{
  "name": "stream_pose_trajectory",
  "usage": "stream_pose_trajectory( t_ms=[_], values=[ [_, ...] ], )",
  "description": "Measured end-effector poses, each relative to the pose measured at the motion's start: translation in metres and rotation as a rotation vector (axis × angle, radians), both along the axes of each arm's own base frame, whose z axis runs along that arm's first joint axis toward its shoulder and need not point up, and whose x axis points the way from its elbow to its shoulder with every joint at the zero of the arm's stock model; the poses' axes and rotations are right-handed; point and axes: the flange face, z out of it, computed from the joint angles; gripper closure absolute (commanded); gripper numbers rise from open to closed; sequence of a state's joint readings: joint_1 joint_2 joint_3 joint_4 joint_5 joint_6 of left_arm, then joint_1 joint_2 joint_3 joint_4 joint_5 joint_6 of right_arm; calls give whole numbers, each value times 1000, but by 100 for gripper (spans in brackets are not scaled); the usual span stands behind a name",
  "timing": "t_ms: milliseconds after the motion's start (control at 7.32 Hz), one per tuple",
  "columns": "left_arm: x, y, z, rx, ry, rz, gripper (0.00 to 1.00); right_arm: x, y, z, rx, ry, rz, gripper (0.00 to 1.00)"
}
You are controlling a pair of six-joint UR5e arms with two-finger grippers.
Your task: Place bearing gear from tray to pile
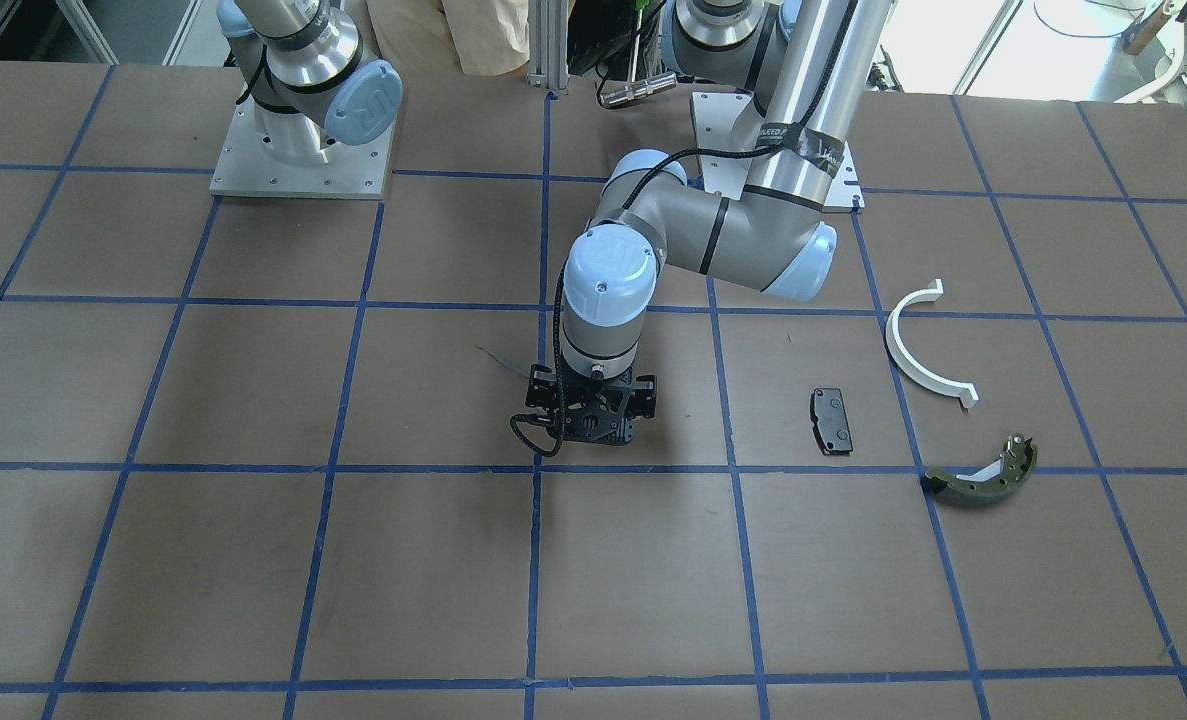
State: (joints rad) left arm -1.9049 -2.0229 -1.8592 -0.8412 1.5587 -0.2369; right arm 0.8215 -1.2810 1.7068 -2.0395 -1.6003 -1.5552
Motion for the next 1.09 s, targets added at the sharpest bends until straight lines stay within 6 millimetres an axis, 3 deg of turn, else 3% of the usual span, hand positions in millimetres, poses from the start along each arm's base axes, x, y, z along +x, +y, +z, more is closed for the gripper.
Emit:
stream_pose_trajectory(
  t_ms=[410, 683, 820, 956, 1093],
  values=[
    [-2, 0, -17, 28, -11, 4, 2, -85, -6, -32, 19, -11, 76, 4],
    [-3, 2, -19, 34, -18, 2, 64, -122, -14, -59, 30, -26, 104, 4],
    [-3, 3, -20, 37, -20, 0, 94, -132, -15, -72, 41, -37, 106, 4],
    [-4, 4, -20, 39, -21, -2, 100, -137, -14, -83, 48, -48, 105, 4],
    [-4, 4, -20, 39, -22, -3, 100, -140, -14, -94, 55, -57, 103, 7]
  ],
)
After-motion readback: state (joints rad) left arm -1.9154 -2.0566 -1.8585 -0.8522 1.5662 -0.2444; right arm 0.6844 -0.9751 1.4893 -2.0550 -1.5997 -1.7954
